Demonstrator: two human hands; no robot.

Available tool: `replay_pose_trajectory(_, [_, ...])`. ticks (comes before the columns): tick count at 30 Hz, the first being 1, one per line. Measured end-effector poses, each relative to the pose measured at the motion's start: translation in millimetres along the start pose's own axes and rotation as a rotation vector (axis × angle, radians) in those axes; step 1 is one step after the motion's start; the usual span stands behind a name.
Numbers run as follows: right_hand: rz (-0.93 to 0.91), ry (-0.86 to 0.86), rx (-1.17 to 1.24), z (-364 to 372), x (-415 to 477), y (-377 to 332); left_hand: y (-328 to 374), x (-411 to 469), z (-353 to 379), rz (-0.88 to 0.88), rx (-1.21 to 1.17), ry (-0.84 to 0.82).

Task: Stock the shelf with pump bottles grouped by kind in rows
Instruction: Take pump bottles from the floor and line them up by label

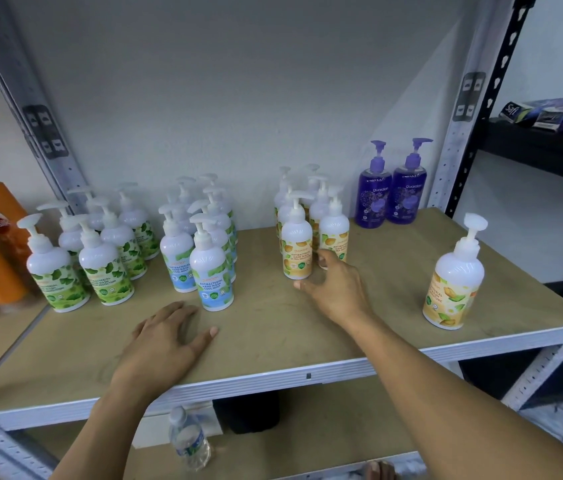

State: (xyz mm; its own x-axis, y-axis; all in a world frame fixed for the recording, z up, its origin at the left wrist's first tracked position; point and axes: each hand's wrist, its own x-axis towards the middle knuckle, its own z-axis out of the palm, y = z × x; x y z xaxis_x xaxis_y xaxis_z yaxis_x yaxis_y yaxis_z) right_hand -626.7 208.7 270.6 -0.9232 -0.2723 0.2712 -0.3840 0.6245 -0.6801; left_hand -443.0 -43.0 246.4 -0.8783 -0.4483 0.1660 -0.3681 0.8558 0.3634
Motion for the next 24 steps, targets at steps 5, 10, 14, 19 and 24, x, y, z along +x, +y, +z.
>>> replay_pose_trajectory(5, [-0.103, -0.115, -0.260, -51, -36, 24, 0, 1, -1, -0.009, 0.005, -0.019])
replay_pose_trajectory(10, [-0.071, -0.164, -0.188, -94, -73, 46, 4, -2, -3, -0.010, 0.008, -0.017])
replay_pose_trajectory(14, [-0.070, -0.127, -0.111, -120, -105, 66, 7, -5, -5, -0.010, 0.004, -0.007])
replay_pose_trajectory(19, [0.027, 0.180, 0.007, -143, -120, 101, 11, -7, -3, -0.003, -0.023, 0.024])
replay_pose_trajectory(24, [0.166, 0.323, 0.085, -155, -106, 119, 17, -11, -4, -0.016, -0.041, 0.026])
